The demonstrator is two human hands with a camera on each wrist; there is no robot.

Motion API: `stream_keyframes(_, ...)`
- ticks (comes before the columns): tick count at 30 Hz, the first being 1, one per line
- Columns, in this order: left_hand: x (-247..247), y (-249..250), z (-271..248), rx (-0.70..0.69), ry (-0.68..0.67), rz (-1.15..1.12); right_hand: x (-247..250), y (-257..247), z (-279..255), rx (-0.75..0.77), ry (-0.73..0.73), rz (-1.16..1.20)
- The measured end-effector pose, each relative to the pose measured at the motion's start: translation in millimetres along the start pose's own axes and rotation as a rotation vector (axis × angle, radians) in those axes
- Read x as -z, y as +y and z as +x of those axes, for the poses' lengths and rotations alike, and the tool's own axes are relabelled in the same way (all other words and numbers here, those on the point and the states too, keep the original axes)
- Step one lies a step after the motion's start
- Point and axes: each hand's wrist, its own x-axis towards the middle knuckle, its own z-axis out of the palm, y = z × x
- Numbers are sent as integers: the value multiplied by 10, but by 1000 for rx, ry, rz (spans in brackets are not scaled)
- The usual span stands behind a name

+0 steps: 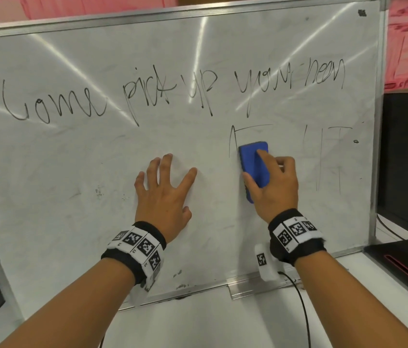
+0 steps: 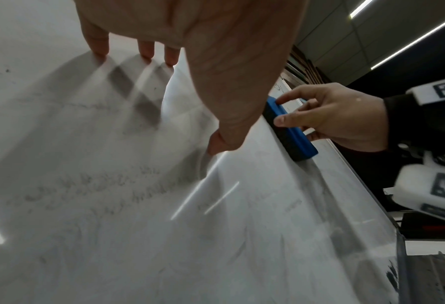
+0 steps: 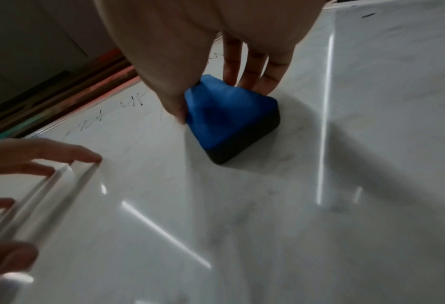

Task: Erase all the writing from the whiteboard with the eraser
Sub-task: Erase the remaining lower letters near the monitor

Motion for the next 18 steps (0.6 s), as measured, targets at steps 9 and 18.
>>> stream_keyframes(9, 4, 17, -23, 14, -18, -2, -13, -87, -101, 131, -168, -14)
stream_keyframes(18, 28, -35, 19, -15, 27, 2, -122, -325, -104, 230, -235, -14)
